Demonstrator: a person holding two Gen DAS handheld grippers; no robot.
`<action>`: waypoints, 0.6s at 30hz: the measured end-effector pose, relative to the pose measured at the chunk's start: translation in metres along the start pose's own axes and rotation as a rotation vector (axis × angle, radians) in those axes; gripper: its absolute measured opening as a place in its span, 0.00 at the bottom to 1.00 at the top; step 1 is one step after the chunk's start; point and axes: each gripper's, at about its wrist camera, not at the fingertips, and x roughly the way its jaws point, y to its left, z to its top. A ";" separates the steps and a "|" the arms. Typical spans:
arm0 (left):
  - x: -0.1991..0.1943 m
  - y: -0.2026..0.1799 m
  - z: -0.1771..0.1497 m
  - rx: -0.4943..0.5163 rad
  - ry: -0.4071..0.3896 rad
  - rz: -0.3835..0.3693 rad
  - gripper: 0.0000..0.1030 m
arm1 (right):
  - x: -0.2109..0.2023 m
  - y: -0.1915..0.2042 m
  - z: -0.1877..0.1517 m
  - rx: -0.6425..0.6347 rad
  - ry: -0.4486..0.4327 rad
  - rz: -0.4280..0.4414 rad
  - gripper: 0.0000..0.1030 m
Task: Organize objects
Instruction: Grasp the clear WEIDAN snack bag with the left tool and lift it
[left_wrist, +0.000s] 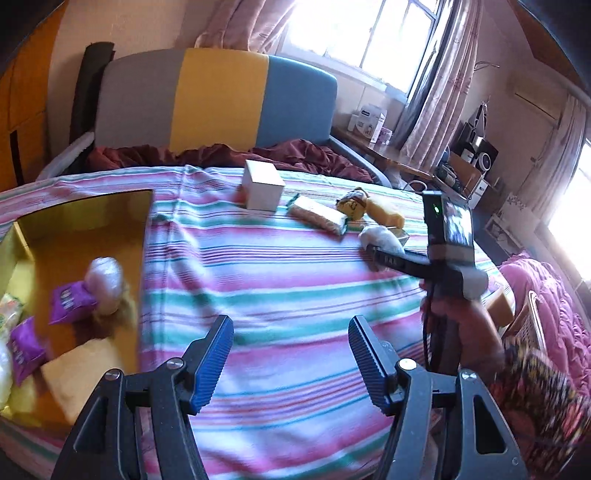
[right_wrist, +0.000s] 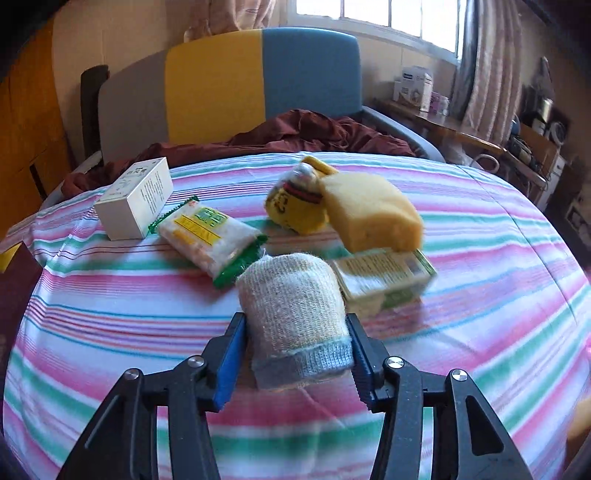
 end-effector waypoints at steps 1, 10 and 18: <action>0.006 -0.003 0.005 -0.008 0.007 -0.004 0.64 | -0.002 -0.002 -0.002 0.011 -0.002 0.002 0.51; 0.099 -0.034 0.066 -0.107 0.111 -0.011 0.64 | -0.015 -0.017 -0.021 0.115 -0.035 -0.022 0.51; 0.193 -0.061 0.113 -0.117 0.198 0.054 0.66 | -0.018 -0.022 -0.026 0.154 -0.052 -0.017 0.52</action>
